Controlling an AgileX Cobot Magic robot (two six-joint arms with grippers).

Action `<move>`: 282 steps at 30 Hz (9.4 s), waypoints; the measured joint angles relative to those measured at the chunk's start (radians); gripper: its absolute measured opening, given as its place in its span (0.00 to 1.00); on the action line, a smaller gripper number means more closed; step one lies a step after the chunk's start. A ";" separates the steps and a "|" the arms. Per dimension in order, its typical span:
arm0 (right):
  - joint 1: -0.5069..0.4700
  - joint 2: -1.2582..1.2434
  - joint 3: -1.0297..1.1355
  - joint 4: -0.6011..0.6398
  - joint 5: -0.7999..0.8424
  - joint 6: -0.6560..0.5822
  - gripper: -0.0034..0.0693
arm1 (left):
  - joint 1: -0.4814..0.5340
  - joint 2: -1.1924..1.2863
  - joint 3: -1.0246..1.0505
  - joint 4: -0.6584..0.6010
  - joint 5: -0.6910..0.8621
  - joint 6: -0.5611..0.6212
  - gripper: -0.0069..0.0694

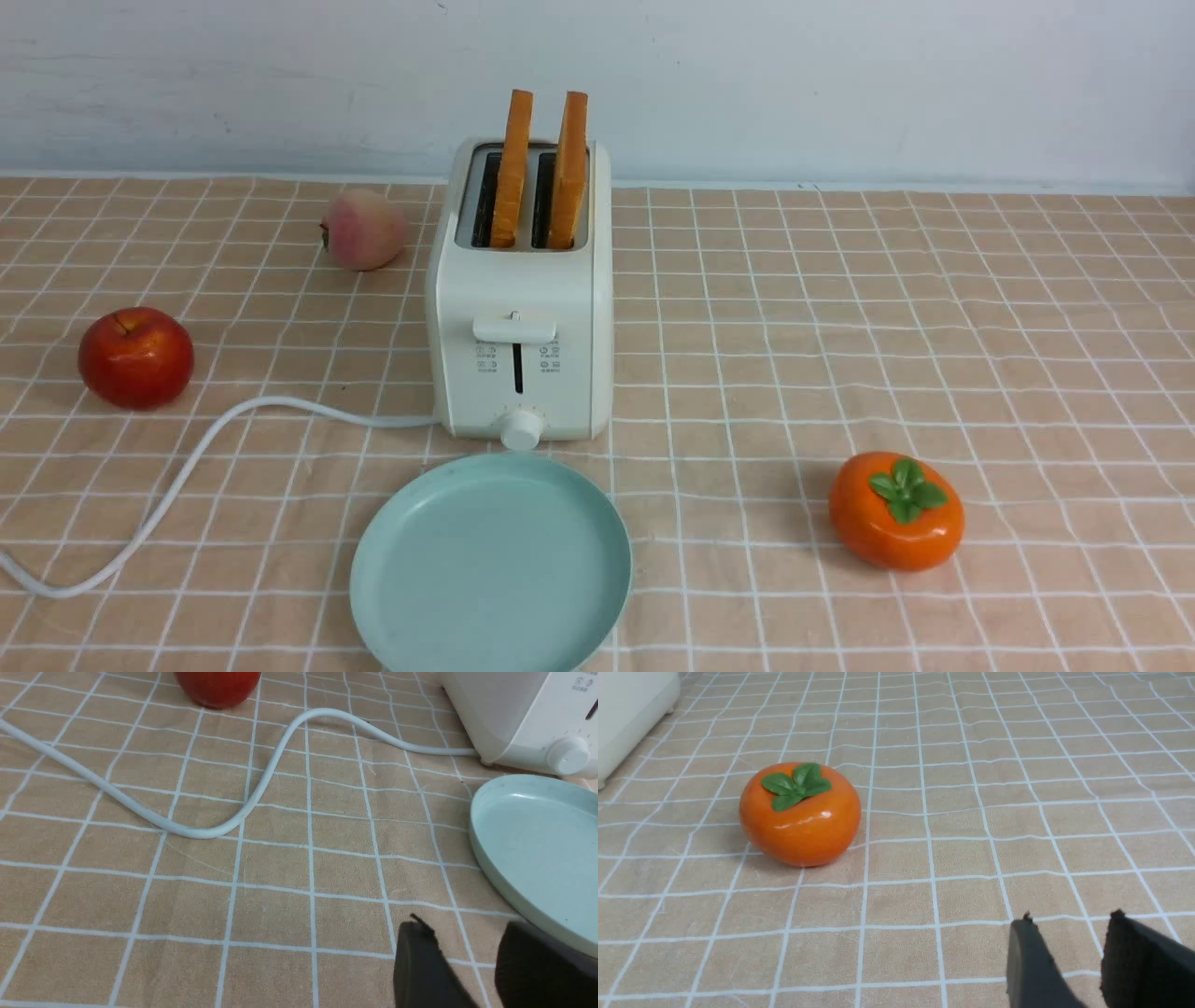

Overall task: Take toasted bread from bread machine on light coffee tablecloth place on plate.
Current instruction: 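Reach for a toast slice standing in the toaster with the left gripper, then place the slice of bread on the plate with the left gripper, then grasp the toast slice in the toaster and pull it up out of the slot with the right gripper, then place the held slice of bread on top of the slice on the plate with the right gripper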

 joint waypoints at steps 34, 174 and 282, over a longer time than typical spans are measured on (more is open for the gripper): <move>0.000 0.000 0.007 0.084 -0.064 0.038 0.38 | 0.000 0.000 0.000 -0.331 -0.515 -0.002 0.40; 0.000 0.842 -0.746 0.749 0.555 -0.367 0.07 | -0.292 1.434 -0.842 -0.273 0.124 0.204 0.70; 0.387 1.901 -1.360 1.101 0.448 -0.774 0.81 | -0.234 0.242 -0.628 0.120 0.601 -0.237 0.07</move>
